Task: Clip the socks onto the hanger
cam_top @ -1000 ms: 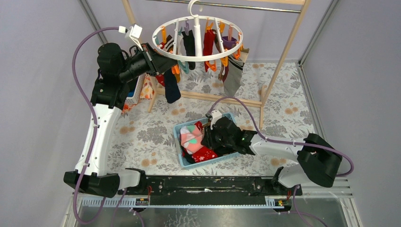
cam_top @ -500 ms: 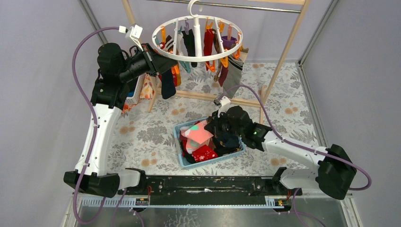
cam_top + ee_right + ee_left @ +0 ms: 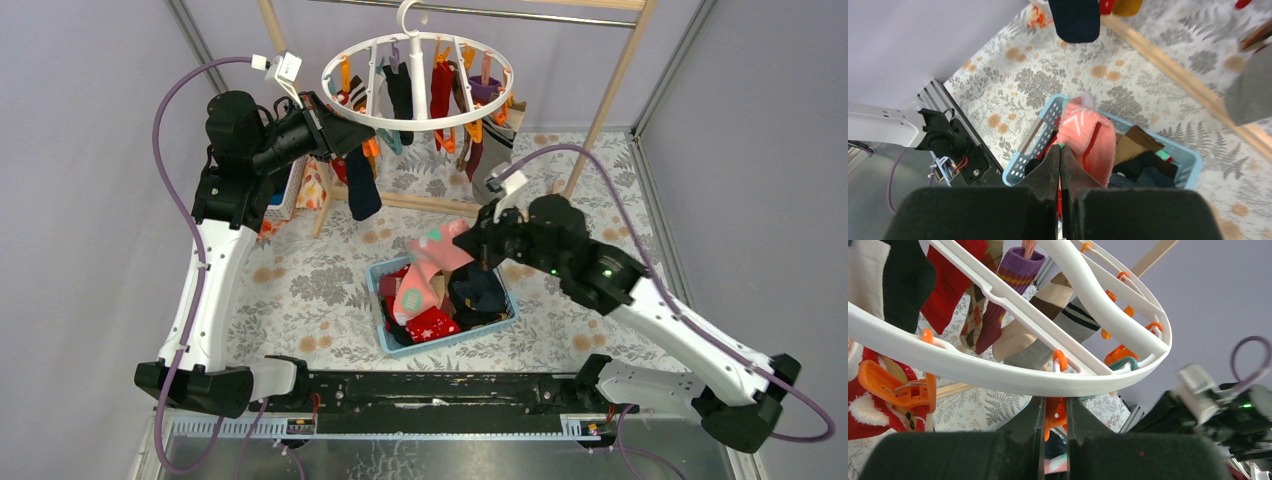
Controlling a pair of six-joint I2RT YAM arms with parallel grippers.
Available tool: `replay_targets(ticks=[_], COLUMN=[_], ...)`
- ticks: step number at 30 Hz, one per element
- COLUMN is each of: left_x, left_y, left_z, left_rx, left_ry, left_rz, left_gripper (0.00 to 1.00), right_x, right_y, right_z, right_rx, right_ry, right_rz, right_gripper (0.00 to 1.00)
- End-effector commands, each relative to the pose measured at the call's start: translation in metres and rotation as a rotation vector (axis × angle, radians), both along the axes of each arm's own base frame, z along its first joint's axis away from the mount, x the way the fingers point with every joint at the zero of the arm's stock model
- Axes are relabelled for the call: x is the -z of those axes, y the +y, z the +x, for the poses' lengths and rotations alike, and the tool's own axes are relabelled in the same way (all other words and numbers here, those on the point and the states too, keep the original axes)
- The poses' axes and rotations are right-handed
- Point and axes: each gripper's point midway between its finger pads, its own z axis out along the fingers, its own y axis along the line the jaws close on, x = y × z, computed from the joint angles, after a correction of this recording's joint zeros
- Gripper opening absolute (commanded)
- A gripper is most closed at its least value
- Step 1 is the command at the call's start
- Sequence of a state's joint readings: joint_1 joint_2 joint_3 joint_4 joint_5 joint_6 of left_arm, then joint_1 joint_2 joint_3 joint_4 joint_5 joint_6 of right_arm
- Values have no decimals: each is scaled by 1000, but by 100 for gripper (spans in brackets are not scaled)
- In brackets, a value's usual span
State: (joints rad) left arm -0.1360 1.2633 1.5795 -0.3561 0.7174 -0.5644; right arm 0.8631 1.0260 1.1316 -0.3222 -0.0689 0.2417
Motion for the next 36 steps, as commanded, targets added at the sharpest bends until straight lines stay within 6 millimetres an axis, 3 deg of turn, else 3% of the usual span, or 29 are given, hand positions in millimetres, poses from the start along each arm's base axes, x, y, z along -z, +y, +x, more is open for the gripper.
replay_targets(ticks=[1,6,12,18,22,26,29,34,35,36], left_x=[-9,-12,-13,-15,-13,-10,-8,-6,-5,-5], left_y=[-3,-2,-2,-2,-2,-2,-1,-1,-1,-1], left_z=[-13,-13,-14,-15,-14,-13,-12,-10,-10,-10], left_rx=[33,31,33,32,31,29,27,24,25,25], left_ry=[-40,-47,-51,-60,-60,-55,-51,-47,-45,-46], left_rz=[6,4,5,7,12,15,19,23,22,24], left_gripper=[0,0,0,0,0,0,0,0,0,0], right_x=[-51,-92,-106,-57,-1,57,89,126,134,143], right_y=[-40,-71,-83,-49,-7,29,50,71,73,74], right_z=[-13,-23,-29,-38,-59,-65,-62,-47,-46,-45], right_rx=[50,116,127,-23,-203,-289,-325,-336,-339,-337], right_ry=[-90,-151,-172,-33,177,304,349,375,389,407], right_rz=[-15,0,1,-47,-23,-21,-21,-63,-85,-106], right_gripper=[0,0,0,0,0,0,0,0,1,9])
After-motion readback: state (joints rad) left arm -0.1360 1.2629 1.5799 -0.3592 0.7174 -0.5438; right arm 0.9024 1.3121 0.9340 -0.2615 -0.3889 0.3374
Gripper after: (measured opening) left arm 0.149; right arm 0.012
